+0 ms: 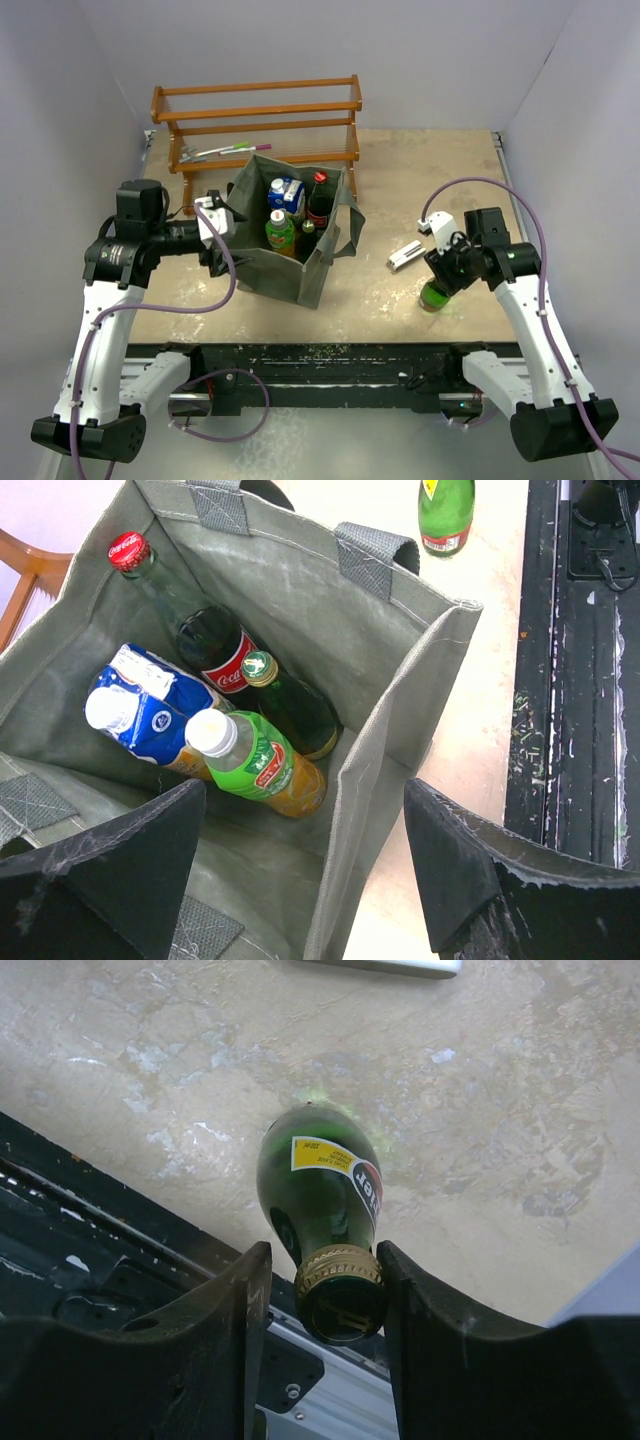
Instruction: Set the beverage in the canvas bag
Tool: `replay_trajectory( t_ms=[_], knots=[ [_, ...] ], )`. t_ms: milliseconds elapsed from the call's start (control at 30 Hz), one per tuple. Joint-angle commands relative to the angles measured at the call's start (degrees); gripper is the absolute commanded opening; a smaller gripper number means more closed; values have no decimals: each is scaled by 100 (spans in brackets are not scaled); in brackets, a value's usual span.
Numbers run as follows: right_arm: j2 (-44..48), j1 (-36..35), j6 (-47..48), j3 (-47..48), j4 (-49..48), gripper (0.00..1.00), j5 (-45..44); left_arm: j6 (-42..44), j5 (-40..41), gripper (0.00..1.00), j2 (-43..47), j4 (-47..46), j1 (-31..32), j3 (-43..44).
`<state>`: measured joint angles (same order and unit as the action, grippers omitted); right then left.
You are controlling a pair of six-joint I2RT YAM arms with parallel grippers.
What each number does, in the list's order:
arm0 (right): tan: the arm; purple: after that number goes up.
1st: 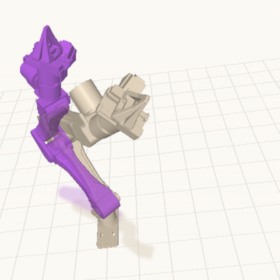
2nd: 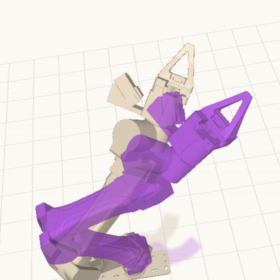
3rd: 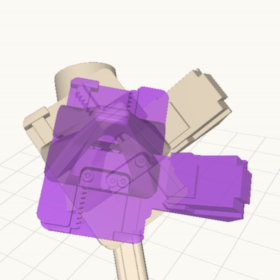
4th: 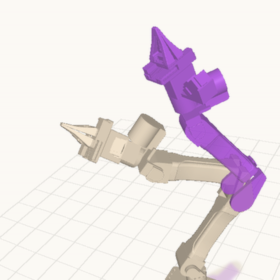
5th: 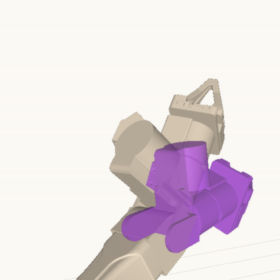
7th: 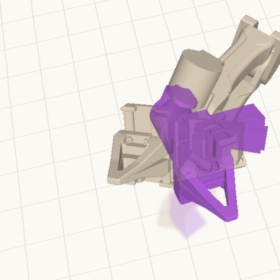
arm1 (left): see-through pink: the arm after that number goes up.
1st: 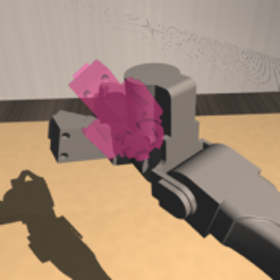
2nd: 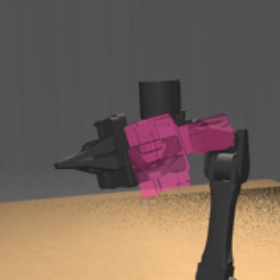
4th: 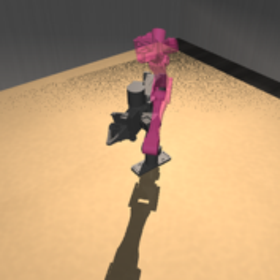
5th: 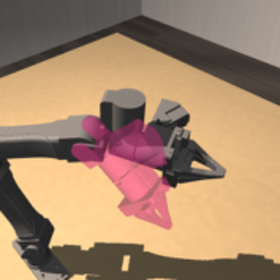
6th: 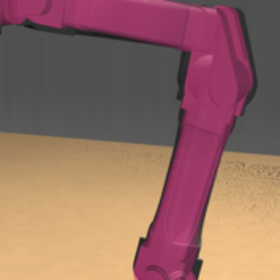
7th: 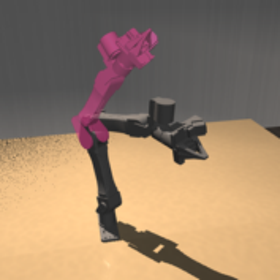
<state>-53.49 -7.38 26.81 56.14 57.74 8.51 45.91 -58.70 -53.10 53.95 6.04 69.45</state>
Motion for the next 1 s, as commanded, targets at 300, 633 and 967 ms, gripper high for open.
replay_trajectory(
  t_ms=[300,633,967],
  knots=[
    [129,26,64,361,23,20,338,-180,-198,83,40,-214,-53,-22],
    [337,22,-43,1670,106,0,1097,-887,71,91,138,-459,-125,125],
    [43,17,-203,2803,-93,0,1875,-1606,257,97,281,-938,-397,176]
  ],
)
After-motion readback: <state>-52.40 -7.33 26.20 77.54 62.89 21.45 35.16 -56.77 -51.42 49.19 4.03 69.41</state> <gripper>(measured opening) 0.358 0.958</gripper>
